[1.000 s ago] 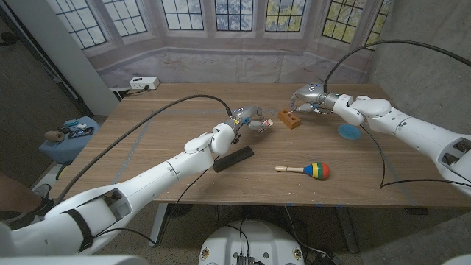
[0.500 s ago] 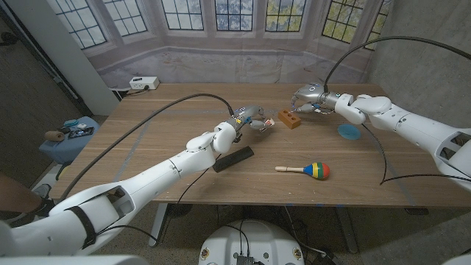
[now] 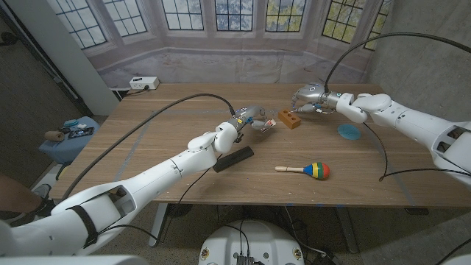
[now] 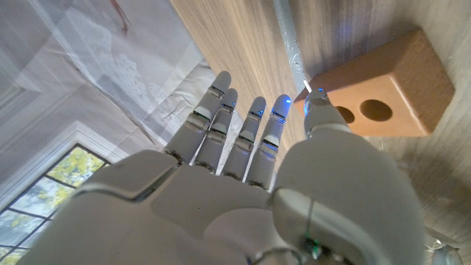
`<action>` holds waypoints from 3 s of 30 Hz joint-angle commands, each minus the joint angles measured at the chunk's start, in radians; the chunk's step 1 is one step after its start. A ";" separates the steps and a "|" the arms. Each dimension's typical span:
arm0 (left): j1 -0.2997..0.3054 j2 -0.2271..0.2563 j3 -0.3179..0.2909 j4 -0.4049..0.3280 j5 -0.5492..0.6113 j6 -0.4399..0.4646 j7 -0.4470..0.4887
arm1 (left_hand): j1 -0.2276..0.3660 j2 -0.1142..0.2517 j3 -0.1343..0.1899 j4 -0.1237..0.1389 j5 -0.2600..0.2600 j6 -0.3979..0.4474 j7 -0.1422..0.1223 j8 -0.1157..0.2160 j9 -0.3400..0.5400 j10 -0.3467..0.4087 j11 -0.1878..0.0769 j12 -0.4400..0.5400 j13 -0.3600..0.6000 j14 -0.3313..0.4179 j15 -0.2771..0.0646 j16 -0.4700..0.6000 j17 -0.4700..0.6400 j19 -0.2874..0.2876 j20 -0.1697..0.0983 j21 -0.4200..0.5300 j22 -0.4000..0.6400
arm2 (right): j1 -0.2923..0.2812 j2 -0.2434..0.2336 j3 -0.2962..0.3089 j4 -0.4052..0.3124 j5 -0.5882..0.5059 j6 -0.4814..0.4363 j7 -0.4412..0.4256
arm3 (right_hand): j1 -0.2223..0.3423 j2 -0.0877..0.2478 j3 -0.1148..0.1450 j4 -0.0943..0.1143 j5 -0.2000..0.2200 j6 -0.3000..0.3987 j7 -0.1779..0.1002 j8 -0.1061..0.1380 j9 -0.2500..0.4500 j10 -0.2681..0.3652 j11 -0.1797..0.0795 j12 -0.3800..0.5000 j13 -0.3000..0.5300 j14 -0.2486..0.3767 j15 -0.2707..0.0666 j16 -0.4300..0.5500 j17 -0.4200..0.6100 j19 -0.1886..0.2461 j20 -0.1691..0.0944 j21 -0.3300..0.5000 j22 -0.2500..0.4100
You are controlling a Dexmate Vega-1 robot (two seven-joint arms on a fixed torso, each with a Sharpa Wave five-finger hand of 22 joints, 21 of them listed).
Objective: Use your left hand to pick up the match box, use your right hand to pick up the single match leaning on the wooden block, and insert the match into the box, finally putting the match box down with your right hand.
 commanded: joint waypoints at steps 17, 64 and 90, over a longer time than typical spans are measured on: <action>-0.010 -0.017 0.017 0.001 0.007 0.023 -0.007 | -0.007 0.007 0.009 -0.003 0.006 0.001 -0.007 0.003 0.007 0.008 -0.004 -0.002 0.003 0.004 -0.007 0.002 0.002 0.000 -0.010 0.007 0.003 | 0.101 0.078 -0.162 0.235 -0.018 0.054 -0.224 | 0.042 -0.001 -0.007 0.002 0.005 0.036 -0.006 0.008 0.004 0.030 -0.006 -0.005 0.003 0.030 -0.169 0.015 0.007 0.022 -0.071 0.005 0.006; -0.037 -0.038 0.028 0.065 -0.021 -0.007 -0.002 | -0.007 0.006 0.017 -0.005 0.006 0.007 -0.010 0.007 0.017 0.009 -0.005 -0.003 0.003 0.004 -0.010 0.001 0.002 0.000 -0.011 0.009 0.003 | 0.202 0.221 -0.399 0.491 0.100 0.073 -0.308 | 0.083 0.000 -0.021 0.006 0.007 0.077 0.000 0.013 0.007 0.070 -0.004 -0.004 0.006 0.052 -0.172 0.021 0.014 0.036 -0.077 0.004 0.007; -0.053 -0.043 0.031 0.107 -0.034 -0.038 0.001 | -0.008 0.004 0.020 -0.005 0.006 0.005 -0.012 0.008 0.024 0.009 -0.006 -0.004 0.003 0.004 -0.010 0.001 0.003 -0.001 -0.012 0.009 0.003 | 0.207 0.192 -0.404 0.436 0.105 0.081 -0.279 | 0.099 0.001 -0.031 0.009 0.007 0.084 0.001 0.012 0.010 0.077 -0.009 -0.008 0.008 0.061 -0.173 0.023 0.016 0.042 -0.080 0.004 0.007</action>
